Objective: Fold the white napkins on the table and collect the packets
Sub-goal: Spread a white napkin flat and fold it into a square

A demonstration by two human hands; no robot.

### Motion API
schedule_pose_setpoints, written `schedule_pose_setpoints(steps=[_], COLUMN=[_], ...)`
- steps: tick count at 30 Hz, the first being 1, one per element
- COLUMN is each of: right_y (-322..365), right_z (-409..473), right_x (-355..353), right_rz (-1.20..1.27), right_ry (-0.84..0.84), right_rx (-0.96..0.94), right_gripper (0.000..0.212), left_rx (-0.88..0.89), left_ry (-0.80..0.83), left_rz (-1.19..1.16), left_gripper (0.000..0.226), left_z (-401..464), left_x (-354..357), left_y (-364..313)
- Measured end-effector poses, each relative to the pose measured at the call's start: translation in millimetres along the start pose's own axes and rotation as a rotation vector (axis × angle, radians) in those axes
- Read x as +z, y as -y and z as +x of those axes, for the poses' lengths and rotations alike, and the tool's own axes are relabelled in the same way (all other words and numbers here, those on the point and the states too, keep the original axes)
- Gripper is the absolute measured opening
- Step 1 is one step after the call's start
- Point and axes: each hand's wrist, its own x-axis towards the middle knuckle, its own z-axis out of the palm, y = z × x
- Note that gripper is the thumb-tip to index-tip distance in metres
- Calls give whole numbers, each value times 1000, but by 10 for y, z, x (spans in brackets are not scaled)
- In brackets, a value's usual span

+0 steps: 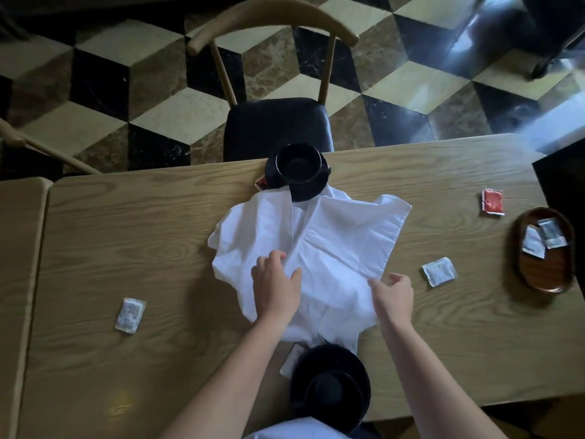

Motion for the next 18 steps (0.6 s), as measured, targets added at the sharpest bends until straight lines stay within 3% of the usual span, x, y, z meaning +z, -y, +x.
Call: schedule_pose_setpoints(steps=[1,4,6,10,14,16,18], right_y=[21,124,209,447,625,713,818], right_z=[50,111,98,-170,-504,-626,-743], right_x=[-7,-36,-73,-165,-395,-558,-690], right_rz=[70,244,281,359,568,689,730], right_ry=[48,178,235,355,510,555,604], right_rx=[70,106,44,-56,-117,-138,-182], right_gripper=[52,19,19,18,16,20,23], left_rx=[29,109,155,227,317,305,333], left_ry=[11,90,179,362,231,171,119], left_rz=[13,2,4,72,50,12,-21], left_gripper=[33,24,27,71,82,71,33], left_z=[9,-15,-90,-372,-590,-622,-667], left_x=[12,63,99,192,166,84,4], left_y=[-57,-236,-337,-516,-521,-462,-450])
